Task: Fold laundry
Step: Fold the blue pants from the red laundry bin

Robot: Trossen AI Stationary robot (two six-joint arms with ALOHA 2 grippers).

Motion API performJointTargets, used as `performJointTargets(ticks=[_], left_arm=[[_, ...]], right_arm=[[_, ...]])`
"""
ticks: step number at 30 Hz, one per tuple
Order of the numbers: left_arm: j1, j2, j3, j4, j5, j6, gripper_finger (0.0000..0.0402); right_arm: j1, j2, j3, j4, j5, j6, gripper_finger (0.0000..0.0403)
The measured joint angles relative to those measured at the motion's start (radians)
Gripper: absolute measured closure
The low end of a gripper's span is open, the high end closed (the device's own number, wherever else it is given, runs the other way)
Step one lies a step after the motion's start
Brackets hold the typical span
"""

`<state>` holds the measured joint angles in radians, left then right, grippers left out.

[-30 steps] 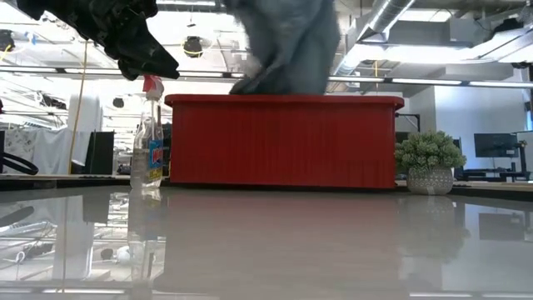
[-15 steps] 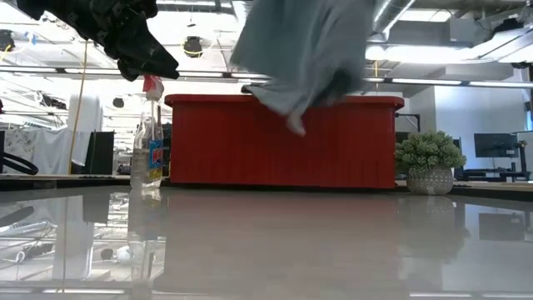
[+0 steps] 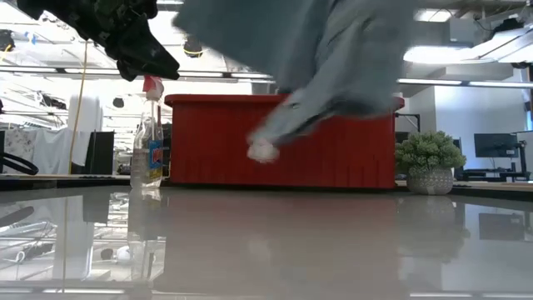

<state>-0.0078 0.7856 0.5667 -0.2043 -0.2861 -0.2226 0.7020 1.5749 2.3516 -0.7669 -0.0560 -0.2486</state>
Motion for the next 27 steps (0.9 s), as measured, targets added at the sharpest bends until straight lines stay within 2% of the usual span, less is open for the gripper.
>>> performJointTargets(ticks=[4,7,10,13,16,17,22,27], left_arm=[[0.000,0.000,0.000,0.000,-0.017,0.001,0.0257],[0.000,0.000,0.000,0.000,-0.016,-0.003,0.0257],[0.000,0.000,0.000,0.001,-0.014,-0.004,0.0257],[0.000,0.000,0.000,0.001,-0.014,-0.007,0.0257],[0.000,0.000,0.000,0.001,-0.014,-0.007,0.0257],[0.000,0.000,0.000,0.001,-0.014,-0.007,0.0257],[0.000,0.000,0.000,0.001,-0.014,-0.007,0.0257],[0.000,0.000,0.000,-0.010,0.013,-0.053,0.0257]], right_arm=[[0.253,0.000,0.000,0.026,0.330,-0.166,0.0373],[0.349,0.000,-0.029,0.075,0.578,-0.219,0.0373],[0.328,-0.001,-0.060,0.078,0.768,-0.194,0.0373],[0.212,-0.010,-0.100,0.073,0.827,-0.106,0.0373],[0.066,-0.034,-0.127,0.055,0.820,-0.011,0.0373],[0.008,-0.045,-0.138,0.047,0.783,0.017,0.0374],[-0.335,-0.077,-0.205,0.048,0.410,0.199,0.0374],[-0.625,-0.065,-0.373,0.036,0.206,0.369,0.0373]])
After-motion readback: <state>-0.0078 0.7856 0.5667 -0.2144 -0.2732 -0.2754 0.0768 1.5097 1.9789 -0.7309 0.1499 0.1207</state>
